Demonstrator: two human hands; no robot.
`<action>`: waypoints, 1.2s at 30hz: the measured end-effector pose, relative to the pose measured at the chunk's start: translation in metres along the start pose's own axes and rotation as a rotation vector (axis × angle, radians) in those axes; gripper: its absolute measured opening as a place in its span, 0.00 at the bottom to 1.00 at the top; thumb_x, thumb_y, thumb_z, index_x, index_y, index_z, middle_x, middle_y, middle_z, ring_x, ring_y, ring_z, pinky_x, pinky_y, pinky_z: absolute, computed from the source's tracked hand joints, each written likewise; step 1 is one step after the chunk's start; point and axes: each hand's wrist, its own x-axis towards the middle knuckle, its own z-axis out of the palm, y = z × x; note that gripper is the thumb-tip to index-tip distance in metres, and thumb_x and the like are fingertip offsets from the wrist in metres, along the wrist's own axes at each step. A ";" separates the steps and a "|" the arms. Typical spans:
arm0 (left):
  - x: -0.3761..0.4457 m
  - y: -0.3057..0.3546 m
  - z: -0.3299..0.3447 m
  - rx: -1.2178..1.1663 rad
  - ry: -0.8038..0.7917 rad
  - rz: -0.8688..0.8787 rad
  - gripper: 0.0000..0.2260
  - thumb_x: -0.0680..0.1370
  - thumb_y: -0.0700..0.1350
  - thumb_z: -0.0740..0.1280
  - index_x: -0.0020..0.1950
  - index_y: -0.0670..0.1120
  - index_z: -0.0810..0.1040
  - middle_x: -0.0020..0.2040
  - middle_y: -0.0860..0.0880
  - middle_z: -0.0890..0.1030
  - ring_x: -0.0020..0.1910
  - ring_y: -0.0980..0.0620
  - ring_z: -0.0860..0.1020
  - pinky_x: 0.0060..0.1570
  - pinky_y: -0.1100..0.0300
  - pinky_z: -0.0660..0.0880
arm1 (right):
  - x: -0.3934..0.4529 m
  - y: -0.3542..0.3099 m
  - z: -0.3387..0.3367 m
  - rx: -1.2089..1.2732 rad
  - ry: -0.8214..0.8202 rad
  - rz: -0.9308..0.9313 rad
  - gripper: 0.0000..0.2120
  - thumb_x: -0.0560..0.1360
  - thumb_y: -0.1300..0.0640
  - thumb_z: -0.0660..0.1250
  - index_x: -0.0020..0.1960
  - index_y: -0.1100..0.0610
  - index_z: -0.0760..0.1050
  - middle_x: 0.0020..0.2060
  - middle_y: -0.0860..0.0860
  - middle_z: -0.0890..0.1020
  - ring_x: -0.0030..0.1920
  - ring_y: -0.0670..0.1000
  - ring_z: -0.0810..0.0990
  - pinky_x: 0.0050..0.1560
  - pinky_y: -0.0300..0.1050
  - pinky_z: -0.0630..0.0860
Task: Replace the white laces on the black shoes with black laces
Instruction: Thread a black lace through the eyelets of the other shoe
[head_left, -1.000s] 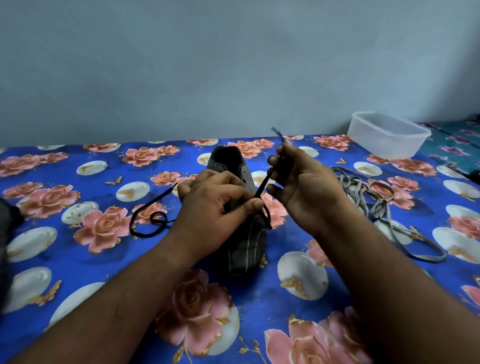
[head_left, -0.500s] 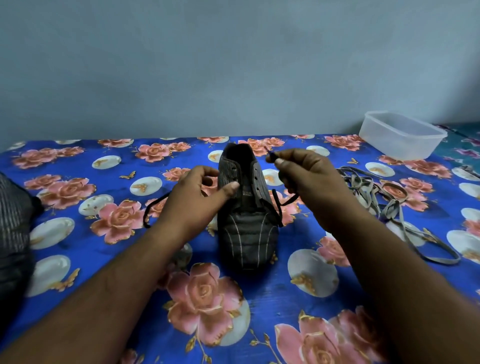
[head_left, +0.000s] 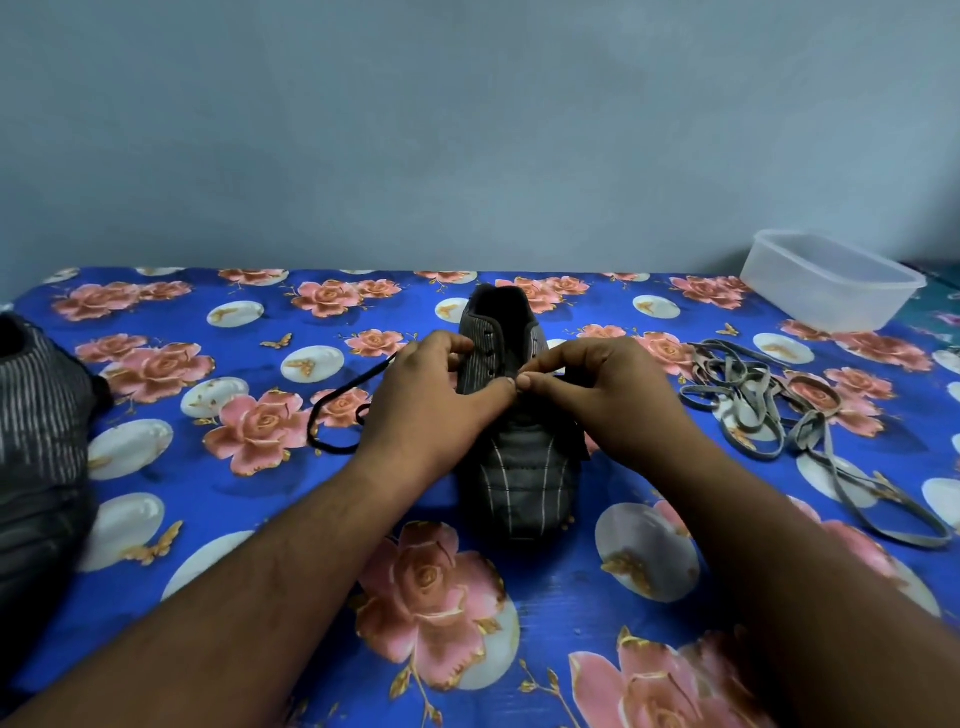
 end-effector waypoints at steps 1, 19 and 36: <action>-0.001 0.000 -0.001 -0.007 0.000 0.001 0.26 0.71 0.59 0.74 0.65 0.51 0.77 0.61 0.52 0.79 0.58 0.54 0.76 0.53 0.60 0.72 | 0.000 0.001 -0.001 -0.032 -0.008 -0.015 0.02 0.74 0.54 0.76 0.47 0.50 0.86 0.34 0.44 0.86 0.37 0.40 0.84 0.40 0.37 0.78; -0.003 -0.004 -0.005 -0.092 -0.112 0.068 0.24 0.72 0.56 0.77 0.65 0.52 0.77 0.57 0.55 0.78 0.47 0.55 0.77 0.48 0.54 0.79 | 0.001 0.000 0.024 0.297 0.061 0.155 0.05 0.79 0.60 0.70 0.44 0.55 0.83 0.41 0.57 0.86 0.40 0.48 0.82 0.50 0.53 0.81; 0.007 -0.011 -0.013 -0.072 -0.095 0.228 0.02 0.78 0.47 0.72 0.45 0.53 0.82 0.44 0.55 0.82 0.41 0.57 0.80 0.39 0.67 0.72 | -0.003 -0.005 0.016 0.238 -0.062 0.063 0.07 0.78 0.60 0.71 0.45 0.49 0.83 0.35 0.40 0.84 0.38 0.35 0.81 0.42 0.30 0.76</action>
